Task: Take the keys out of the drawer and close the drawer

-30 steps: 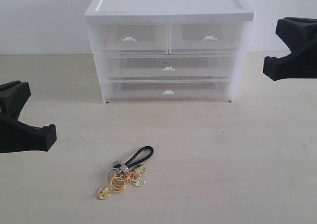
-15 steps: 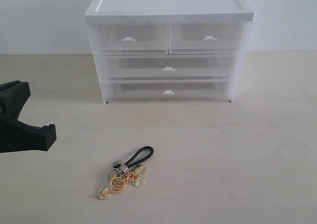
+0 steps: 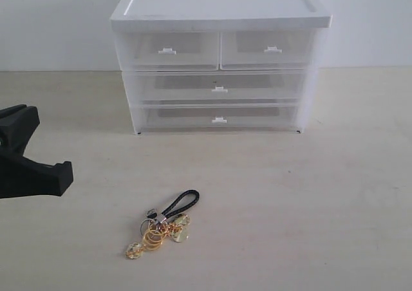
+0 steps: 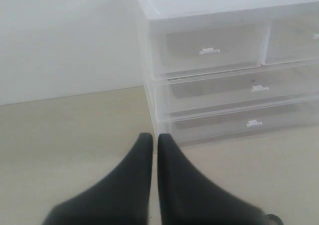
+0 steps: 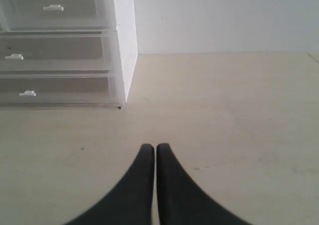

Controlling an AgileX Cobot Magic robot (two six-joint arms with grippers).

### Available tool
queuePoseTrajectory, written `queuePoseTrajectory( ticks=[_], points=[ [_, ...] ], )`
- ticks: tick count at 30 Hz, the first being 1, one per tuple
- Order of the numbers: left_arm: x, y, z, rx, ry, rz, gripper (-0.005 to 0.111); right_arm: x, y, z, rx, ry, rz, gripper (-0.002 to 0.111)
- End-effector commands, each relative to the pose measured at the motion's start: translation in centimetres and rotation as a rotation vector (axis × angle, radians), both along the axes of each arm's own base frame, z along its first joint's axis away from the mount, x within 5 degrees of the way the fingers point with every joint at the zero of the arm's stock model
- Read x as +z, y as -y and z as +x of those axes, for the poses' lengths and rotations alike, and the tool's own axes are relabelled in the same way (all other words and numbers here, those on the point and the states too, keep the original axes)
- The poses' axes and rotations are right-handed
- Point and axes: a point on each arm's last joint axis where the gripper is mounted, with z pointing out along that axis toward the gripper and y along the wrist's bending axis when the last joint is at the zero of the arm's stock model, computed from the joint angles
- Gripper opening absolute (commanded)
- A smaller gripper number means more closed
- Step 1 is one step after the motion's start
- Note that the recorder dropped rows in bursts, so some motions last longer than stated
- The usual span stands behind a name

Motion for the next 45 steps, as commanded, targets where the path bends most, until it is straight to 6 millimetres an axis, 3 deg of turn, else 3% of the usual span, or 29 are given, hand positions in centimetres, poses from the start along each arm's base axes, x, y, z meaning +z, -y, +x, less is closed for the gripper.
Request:
queuePoseTrajectory(
  ticks=[1,40,45],
  points=[
    [0.0,-0.1,-0.1,-0.003,0.006,0.005,0.004,-0.5,0.2,-0.7,-0.015,-0.015,-0.035,0.000],
    [0.0,-0.1,-0.1,-0.001,0.006,0.005,0.004,-0.6,0.4,-0.7,-0.044,-0.028,0.010,0.000],
    [1.4,-2.0,0.2,0.080,0.080,-0.016,0.004,-0.6,0.4,-0.7,-0.044,-0.028,0.010,0.000]
  ],
)
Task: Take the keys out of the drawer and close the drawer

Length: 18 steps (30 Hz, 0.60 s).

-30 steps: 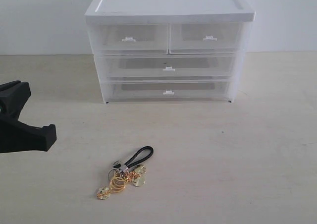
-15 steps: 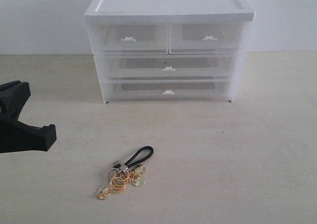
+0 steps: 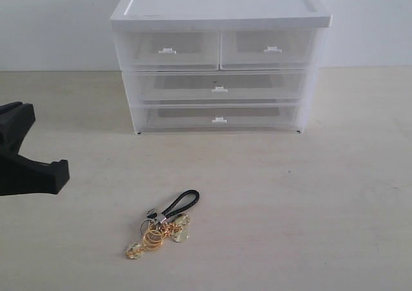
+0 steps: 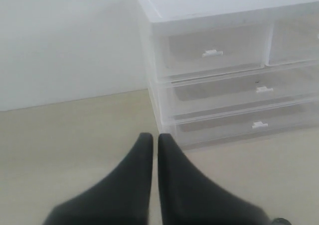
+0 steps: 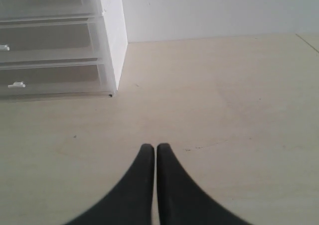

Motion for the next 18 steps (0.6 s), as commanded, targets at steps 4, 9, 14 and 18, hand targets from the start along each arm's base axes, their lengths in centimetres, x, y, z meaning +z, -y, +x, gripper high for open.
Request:
queuePoseTrajectory(
  ticks=[4,9,14,18],
  points=[
    [4.3,-4.7,0.3,-0.055,0.187,-0.167,0.004,0.1,0.0,0.0,-0.003,0.013,-0.003,0.000],
    [6.2,-8.9,-3.2,-0.103,0.268,-0.268,0.004,0.1,0.0,0.0,-0.003,0.013,-0.003,0.000],
    [6.6,-9.8,-6.2,-0.042,0.289,-0.596,0.004,0.1,0.0,0.0,-0.003,0.013,-0.003,0.000],
    [6.7,-10.1,-6.4,-0.002,0.264,-0.980,0.004,0.1,0.0,0.0,-0.003,0.013,-0.003,0.000]
  ],
)
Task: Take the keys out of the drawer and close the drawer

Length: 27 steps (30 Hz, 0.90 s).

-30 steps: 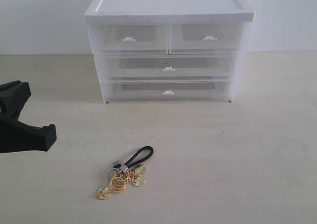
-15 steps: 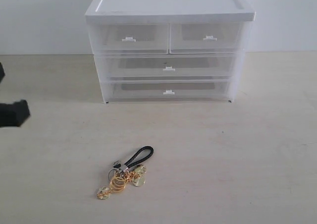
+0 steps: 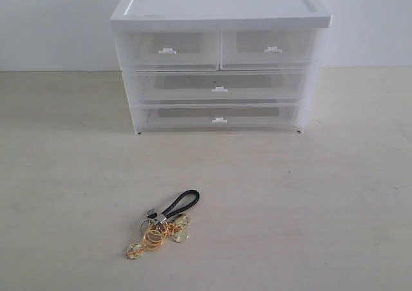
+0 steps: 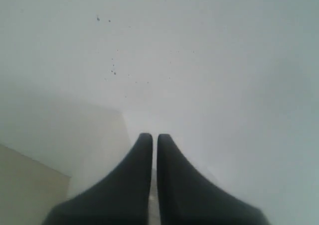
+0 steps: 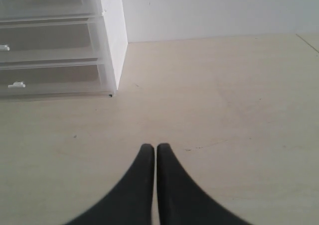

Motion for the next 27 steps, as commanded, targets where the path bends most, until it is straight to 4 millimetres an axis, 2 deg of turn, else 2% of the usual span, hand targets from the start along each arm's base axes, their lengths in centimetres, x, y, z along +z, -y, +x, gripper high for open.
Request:
queuePoseTrajectory(
  ticks=[1,2,5,7,9,14,19,22,27],
  points=[
    [-0.1,0.0,-0.1,-0.032,-0.021,-0.196,0.004,0.1,0.0,0.0,-0.003,0.013,-0.003,0.000],
    [-0.2,0.0,-0.1,-0.010,-0.017,-0.108,0.004,0.1,0.0,0.0,-0.003,0.013,-0.003,0.000],
    [-0.7,-0.1,-0.3,0.088,-0.002,0.390,0.004,0.1,0.0,0.0,-0.003,0.013,-0.003,0.000],
    [-1.8,-0.2,-0.4,0.118,-0.042,0.677,0.004,0.1,0.0,0.0,-0.003,0.013,-0.003,0.000],
    [-3.4,-0.4,-0.4,0.144,-0.074,0.841,0.004,0.1,0.0,0.0,-0.003,0.013,-0.003,0.000],
    [-7.5,-0.5,-0.9,0.149,-0.099,0.896,0.004,0.1,0.0,0.0,-0.003,0.013,-0.003,0.000],
    [-11.6,-0.6,-0.5,0.116,-0.192,0.788,0.004,0.1,0.0,0.0,-0.003,0.013,-0.003,0.000],
    [-12.3,-0.5,-0.5,0.083,-0.262,0.627,0.004,0.1,0.0,0.0,-0.003,0.013,-0.001,0.000],
    [-12.5,-0.7,-0.6,0.107,-0.305,0.498,0.004,0.1,0.0,0.0,-0.002,0.012,0.017,0.000]
  ],
)
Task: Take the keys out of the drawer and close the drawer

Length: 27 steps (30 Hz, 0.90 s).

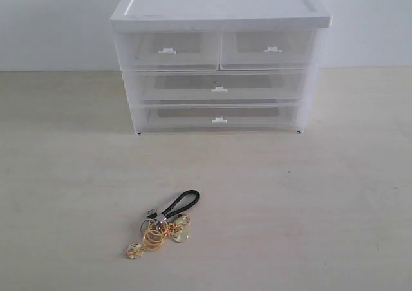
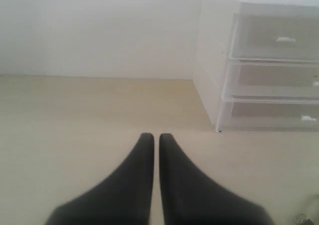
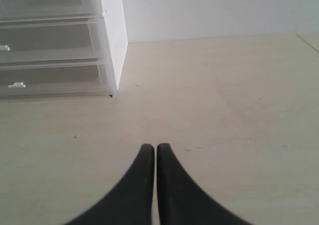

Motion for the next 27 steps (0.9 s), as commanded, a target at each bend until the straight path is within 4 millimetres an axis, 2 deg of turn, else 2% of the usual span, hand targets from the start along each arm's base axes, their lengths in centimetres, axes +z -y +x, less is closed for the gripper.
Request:
queuePoseTrajectory(
  ticks=[1,9,27],
  points=[
    [-0.55,-0.08,-0.08,0.033,-0.052,-0.091,0.004,0.12,-0.02,-0.02,-0.002,0.013,0.015,0.000],
    [-0.86,-0.22,-0.14,0.032,-0.084,0.015,0.004,0.12,-0.02,-0.02,-0.002,0.012,0.017,0.000],
    [-0.90,-0.21,-0.15,0.031,-0.089,0.015,0.004,0.12,-0.02,-0.02,-0.002,0.012,0.017,0.000]
  ],
)
